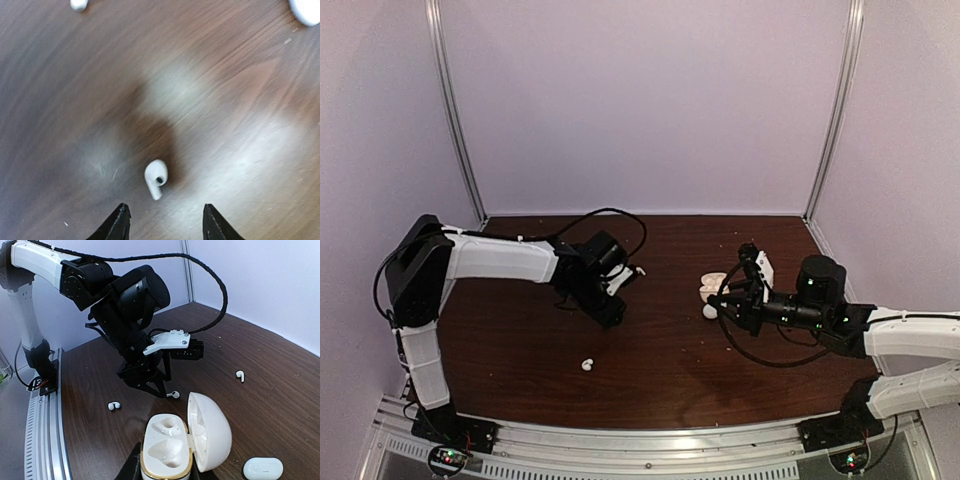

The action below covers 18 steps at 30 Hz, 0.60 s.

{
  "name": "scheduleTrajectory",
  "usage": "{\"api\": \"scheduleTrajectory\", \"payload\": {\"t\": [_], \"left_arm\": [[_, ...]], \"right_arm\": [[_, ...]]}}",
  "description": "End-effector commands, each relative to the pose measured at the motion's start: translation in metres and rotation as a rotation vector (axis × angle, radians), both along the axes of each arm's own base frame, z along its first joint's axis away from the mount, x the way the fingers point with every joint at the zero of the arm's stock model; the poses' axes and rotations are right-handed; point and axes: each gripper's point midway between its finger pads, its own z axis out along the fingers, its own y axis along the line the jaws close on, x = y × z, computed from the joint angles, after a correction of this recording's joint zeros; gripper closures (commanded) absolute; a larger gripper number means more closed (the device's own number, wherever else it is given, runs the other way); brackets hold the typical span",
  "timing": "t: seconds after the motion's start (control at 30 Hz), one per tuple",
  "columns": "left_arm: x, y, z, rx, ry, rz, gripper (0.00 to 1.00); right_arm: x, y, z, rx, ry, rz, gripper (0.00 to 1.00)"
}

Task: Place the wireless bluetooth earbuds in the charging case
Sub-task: Adjust the right earbud at the center of the board, then pick up the right earbud from the center of the board.

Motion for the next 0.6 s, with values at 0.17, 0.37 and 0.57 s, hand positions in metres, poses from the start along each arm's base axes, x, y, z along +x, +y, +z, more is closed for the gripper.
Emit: {"api": "scheduleTrajectory", "payload": {"t": [0.17, 0.37, 0.57], "left_arm": [[0.008, -0.018, 0.000, 0.002, 0.141, -0.100, 0.55], [0.019, -0.014, -0.013, 0.067, 0.154, -0.085, 0.59], [0.020, -0.014, -0.022, 0.090, 0.167, -0.089, 0.64]], "right_arm": [[0.000, -0.002, 0.011, 0.033, -0.025, 0.003, 0.97], [-0.001, -0.003, 0.012, 0.034, -0.026, -0.001, 0.97], [0.000, -0.003, 0.009, 0.031, -0.026, -0.002, 0.97]]}}
